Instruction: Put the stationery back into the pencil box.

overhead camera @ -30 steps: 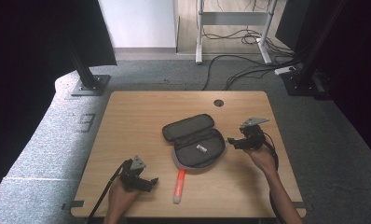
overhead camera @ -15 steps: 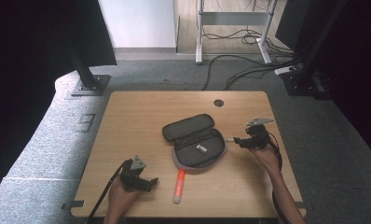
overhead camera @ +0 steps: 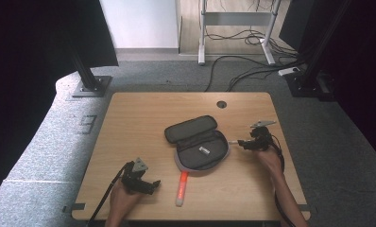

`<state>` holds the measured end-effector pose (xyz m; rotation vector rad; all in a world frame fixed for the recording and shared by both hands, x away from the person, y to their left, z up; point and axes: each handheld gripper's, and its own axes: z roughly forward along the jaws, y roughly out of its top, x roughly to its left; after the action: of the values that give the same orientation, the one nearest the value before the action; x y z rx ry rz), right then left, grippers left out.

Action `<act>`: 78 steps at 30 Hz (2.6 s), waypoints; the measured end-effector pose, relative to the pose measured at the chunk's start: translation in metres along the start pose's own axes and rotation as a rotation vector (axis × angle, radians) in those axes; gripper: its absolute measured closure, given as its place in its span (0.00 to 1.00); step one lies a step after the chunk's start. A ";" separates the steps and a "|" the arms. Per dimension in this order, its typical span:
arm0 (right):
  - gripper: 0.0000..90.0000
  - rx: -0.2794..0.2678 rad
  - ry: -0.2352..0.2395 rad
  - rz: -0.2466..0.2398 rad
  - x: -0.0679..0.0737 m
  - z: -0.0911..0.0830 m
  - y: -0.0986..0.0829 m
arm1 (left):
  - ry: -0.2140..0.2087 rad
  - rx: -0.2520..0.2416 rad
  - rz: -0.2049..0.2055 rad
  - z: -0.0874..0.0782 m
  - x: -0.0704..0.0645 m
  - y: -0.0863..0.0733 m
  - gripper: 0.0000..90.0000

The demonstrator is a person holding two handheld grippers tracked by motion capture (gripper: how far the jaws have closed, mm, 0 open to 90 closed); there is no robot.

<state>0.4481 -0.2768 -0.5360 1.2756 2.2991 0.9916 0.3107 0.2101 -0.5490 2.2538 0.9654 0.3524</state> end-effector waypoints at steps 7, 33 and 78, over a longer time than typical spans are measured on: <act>0.26 0.014 0.005 0.011 -0.007 0.005 -0.006 | 0.000 0.000 0.000 0.000 0.000 0.000 0.00; 0.34 0.023 0.062 -0.014 0.014 -0.015 -0.028 | 0.001 0.000 0.000 0.000 0.000 0.000 0.00; 0.87 0.031 0.046 -0.021 0.041 -0.012 -0.022 | 0.001 0.000 0.000 0.000 0.000 0.000 0.00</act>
<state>0.4056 -0.2552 -0.5414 1.2497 2.3666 0.9924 0.3106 0.2101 -0.5489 2.2544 0.9660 0.3538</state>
